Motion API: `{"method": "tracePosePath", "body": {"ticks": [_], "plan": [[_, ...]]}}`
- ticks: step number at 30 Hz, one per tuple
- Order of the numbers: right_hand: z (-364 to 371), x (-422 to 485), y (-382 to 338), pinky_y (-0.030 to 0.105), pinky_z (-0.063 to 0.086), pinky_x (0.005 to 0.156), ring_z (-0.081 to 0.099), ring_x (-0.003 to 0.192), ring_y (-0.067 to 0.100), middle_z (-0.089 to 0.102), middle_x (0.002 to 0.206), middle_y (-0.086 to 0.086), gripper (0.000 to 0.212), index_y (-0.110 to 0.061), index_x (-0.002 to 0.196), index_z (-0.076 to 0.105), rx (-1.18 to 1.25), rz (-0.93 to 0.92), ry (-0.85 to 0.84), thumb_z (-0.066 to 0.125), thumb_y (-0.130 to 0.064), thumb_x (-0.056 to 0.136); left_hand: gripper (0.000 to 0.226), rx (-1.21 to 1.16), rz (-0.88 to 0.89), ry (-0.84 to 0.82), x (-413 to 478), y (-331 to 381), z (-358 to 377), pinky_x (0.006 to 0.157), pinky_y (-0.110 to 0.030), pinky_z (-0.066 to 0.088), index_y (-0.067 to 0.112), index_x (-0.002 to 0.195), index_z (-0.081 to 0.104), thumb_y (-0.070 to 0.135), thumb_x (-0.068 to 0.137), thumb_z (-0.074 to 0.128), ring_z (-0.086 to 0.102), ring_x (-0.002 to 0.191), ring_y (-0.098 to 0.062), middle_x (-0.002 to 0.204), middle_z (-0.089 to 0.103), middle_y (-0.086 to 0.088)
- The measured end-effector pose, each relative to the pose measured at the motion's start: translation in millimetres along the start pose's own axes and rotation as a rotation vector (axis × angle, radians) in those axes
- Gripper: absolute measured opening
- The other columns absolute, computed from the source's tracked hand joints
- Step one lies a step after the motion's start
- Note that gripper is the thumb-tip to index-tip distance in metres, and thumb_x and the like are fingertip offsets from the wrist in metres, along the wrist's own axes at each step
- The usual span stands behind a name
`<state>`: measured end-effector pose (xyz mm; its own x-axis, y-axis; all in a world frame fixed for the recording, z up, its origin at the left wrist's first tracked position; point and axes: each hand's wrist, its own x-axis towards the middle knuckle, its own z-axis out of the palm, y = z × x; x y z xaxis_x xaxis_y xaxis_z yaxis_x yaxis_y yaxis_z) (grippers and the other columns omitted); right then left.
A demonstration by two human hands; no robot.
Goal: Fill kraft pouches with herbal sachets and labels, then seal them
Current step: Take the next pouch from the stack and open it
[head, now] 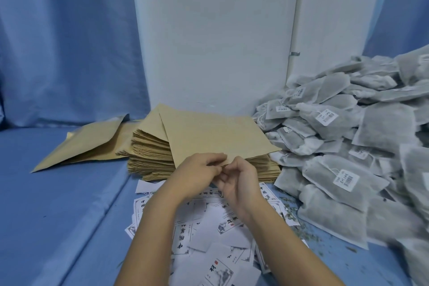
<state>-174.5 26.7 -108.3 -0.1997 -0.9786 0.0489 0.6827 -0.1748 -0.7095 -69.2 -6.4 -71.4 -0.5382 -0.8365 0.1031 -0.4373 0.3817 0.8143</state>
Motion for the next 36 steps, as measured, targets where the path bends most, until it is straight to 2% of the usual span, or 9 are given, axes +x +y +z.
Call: {"method": "tracePosePath", "body": {"ticks": [2, 5, 7, 10, 12, 16, 19, 32, 36], "plan": [[0, 0, -1, 0.031, 0.051, 0.074, 0.052, 0.059, 0.017, 0.052, 0.056, 0.005, 0.046, -0.014, 0.041, 0.049, -0.026, -0.012, 0.021, 0.03, 0.003, 0.08, 0.039, -0.095, -0.035, -0.019, 1, -1, -1, 0.101, -0.021, 0.035, 0.017, 0.128, 0.058, 0.004, 0.093, 0.051, 0.051, 0.118, -0.006, 0.131, 0.058, 0.004], [1, 1, -3, 0.031, 0.054, 0.073, 0.056, 0.066, 0.02, 0.054, 0.066, 0.01, 0.029, -0.006, 0.059, 0.05, -0.003, -0.029, 0.039, 0.034, 0.004, 0.081, 0.033, -0.093, -0.009, 0.03, 0, -4, 0, 0.104, -0.03, 0.039, 0.018, 0.12, 0.064, 0.005, 0.095, 0.048, 0.056, 0.115, -0.012, 0.122, 0.064, 0.0], [3, 2, -3, 0.032, 0.056, 0.074, 0.059, 0.073, 0.022, 0.058, 0.071, 0.012, 0.025, -0.003, 0.07, 0.054, 0.003, -0.042, 0.037, 0.035, 0.007, 0.083, 0.032, 0.122, 0.071, 0.146, 0, -4, 3, 0.097, -0.033, 0.044, 0.022, 0.117, 0.066, 0.01, 0.097, 0.044, 0.059, 0.109, -0.016, 0.113, 0.068, 0.001], [7, 1, -2, 0.027, 0.055, 0.064, 0.06, 0.064, 0.018, 0.056, 0.065, 0.01, 0.027, -0.001, 0.065, 0.054, -0.023, -0.054, 0.041, 0.037, 0.011, 0.082, 0.031, 0.492, 0.143, 0.256, -2, 0, 10, 0.087, -0.035, 0.047, 0.028, 0.119, 0.061, 0.021, 0.094, 0.044, 0.059, 0.106, -0.019, 0.114, 0.066, 0.004], [7, 1, -4, 0.026, 0.055, 0.059, 0.062, 0.06, 0.017, 0.056, 0.062, 0.009, 0.024, -0.001, 0.069, 0.052, -0.04, -0.063, 0.062, 0.038, 0.012, 0.083, 0.029, 0.574, 0.179, 0.309, -3, 3, 13, 0.083, -0.034, 0.047, 0.03, 0.115, 0.063, 0.023, 0.093, 0.046, 0.059, 0.103, -0.019, 0.113, 0.066, 0.007], [6, 2, -8, 0.029, 0.057, 0.058, 0.064, 0.061, 0.02, 0.06, 0.064, 0.012, 0.024, 0.0, 0.071, 0.054, 0.014, -0.067, 0.101, 0.04, 0.011, 0.088, 0.021, 0.56, 0.226, 0.373, -4, 5, 11, 0.074, -0.035, 0.046, 0.027, 0.105, 0.064, 0.029, 0.097, 0.045, 0.061, 0.091, -0.023, 0.096, 0.069, 0.002], [7, 2, -11, 0.029, 0.057, 0.057, 0.061, 0.058, 0.019, 0.055, 0.066, 0.012, 0.021, 0.0, 0.074, 0.052, -0.004, -0.074, 0.138, 0.041, 0.012, 0.088, 0.022, 0.65, 0.243, 0.39, -4, 9, 12, 0.073, -0.034, 0.044, 0.027, 0.108, 0.061, 0.031, 0.099, 0.042, 0.06, 0.09, -0.025, 0.097, 0.069, 0.0], [7, -1, -18, 0.019, 0.049, 0.044, 0.043, 0.032, 0.004, 0.044, 0.037, -0.004, 0.03, -0.006, 0.064, 0.044, -0.157, -0.122, 0.241, 0.038, 0.014, 0.085, 0.02, 0.626, 0.233, 0.424, -3, 12, 17, 0.068, -0.033, 0.039, 0.026, 0.108, 0.059, 0.029, 0.098, 0.041, 0.06, 0.089, -0.029, 0.098, 0.069, -0.004], [7, -3, -15, 0.023, 0.055, 0.053, 0.058, 0.046, 0.009, 0.058, 0.05, 0.002, 0.023, 0.001, 0.073, 0.055, -0.192, -0.144, 0.23, 0.04, 0.015, 0.084, 0.019, 0.496, 0.211, 0.517, -4, 13, 15, 0.071, -0.035, 0.041, 0.022, 0.102, 0.06, 0.028, 0.098, 0.042, 0.059, 0.088, -0.028, 0.092, 0.069, -0.004]]}}
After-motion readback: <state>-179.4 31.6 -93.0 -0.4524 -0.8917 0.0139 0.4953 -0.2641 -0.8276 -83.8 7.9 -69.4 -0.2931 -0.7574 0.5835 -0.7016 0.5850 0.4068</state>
